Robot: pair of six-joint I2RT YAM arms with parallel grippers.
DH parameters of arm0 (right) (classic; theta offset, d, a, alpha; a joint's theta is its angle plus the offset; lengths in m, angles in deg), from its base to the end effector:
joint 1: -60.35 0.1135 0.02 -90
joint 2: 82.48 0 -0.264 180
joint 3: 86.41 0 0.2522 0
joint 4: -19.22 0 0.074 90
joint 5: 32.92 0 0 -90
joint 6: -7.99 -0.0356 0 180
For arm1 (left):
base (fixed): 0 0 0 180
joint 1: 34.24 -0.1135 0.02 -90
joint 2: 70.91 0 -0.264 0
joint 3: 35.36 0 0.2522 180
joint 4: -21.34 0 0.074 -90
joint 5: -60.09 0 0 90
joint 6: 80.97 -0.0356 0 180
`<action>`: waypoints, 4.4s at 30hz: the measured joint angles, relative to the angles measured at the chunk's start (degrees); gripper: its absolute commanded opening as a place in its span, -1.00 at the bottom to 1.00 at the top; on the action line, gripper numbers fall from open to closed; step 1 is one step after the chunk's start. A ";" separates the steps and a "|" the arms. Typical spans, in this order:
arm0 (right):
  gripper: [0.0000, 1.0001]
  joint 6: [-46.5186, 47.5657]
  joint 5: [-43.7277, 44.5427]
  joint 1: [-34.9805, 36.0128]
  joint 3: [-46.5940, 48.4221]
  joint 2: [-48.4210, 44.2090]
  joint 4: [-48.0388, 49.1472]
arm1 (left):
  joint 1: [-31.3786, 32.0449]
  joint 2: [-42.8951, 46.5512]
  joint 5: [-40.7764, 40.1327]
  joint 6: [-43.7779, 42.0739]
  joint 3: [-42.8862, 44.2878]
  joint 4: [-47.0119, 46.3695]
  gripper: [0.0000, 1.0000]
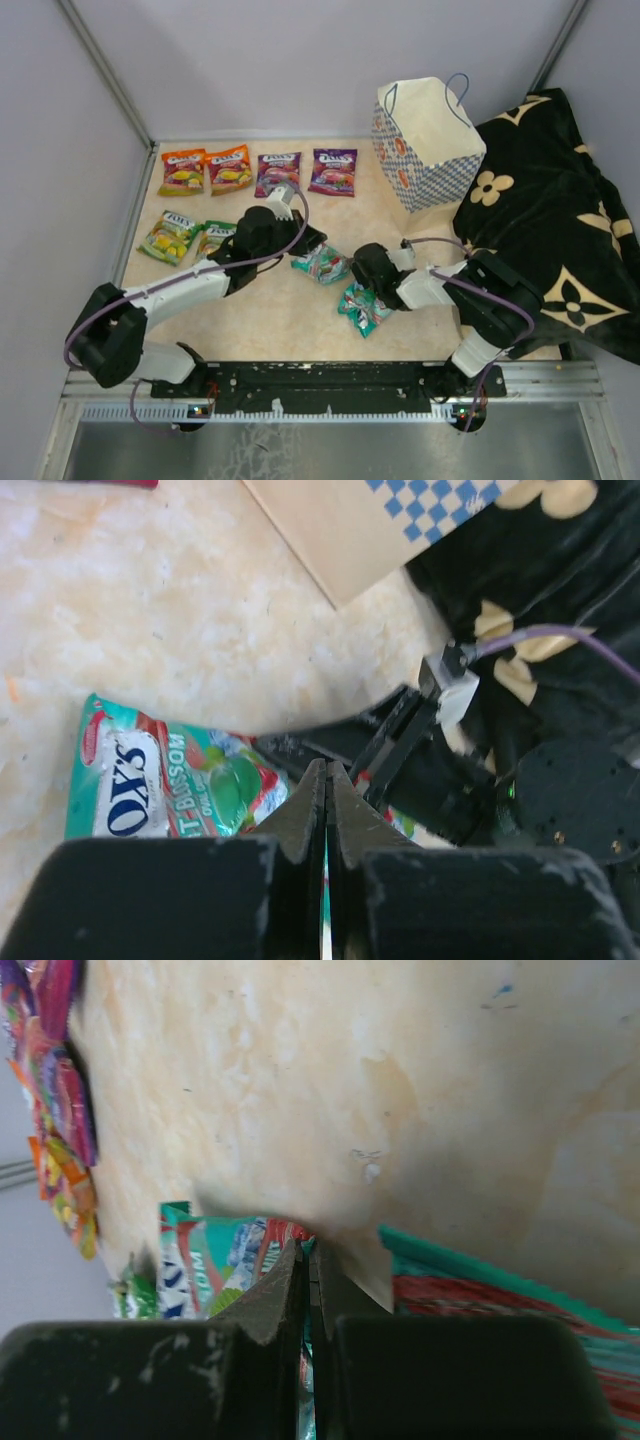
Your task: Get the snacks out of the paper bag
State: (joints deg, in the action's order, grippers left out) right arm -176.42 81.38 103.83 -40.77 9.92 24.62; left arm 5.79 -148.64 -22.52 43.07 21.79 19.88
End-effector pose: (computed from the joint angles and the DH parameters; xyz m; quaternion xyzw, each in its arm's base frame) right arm 0.2160 0.1846 0.1232 0.4613 0.7670 0.3068 0.3236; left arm 0.2293 -0.1986 0.2470 0.0798 0.8100 -0.3904 0.4303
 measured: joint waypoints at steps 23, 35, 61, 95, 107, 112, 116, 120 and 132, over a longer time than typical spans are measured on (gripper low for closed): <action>-0.69 36.39 -5.68 -0.59 -1.18 -8.11 -3.67 | -6.05 -25.18 2.40 8.61 -4.37 -19.65 -1.00; 0.53 60.57 -17.57 0.02 6.62 -16.17 -18.47 | -7.65 -32.79 -9.73 -10.69 22.45 7.19 -0.68; -1.00 53.09 -73.81 -11.04 25.51 28.83 18.03 | -23.17 15.06 8.46 -8.87 7.21 20.02 0.07; 0.70 78.66 -12.44 6.75 35.47 15.19 -28.89 | -23.21 24.48 9.33 -18.27 10.34 39.04 0.19; 0.90 72.17 -9.14 9.92 49.24 24.55 -32.59 | -23.30 26.38 8.70 -19.12 10.34 41.51 0.31; 0.98 73.35 -7.78 9.60 45.77 16.31 -35.95 | -23.26 26.01 9.55 -19.52 9.25 40.28 0.43; 0.64 75.32 -11.28 6.95 40.11 -0.61 -38.01 | -17.51 22.88 8.24 -17.20 4.52 35.80 0.33; 0.59 75.06 -20.41 -5.07 30.49 -20.13 -37.75 | -0.83 16.83 5.16 -12.13 -2.29 28.35 0.27; 0.30 69.18 -28.74 -21.66 4.98 -24.39 -44.54 | 15.41 -9.20 2.23 -3.10 -3.89 8.76 0.30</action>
State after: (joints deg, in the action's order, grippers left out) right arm -107.24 52.63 82.17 -35.79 -14.47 -19.93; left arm 21.20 -157.84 -20.29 39.97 17.90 28.64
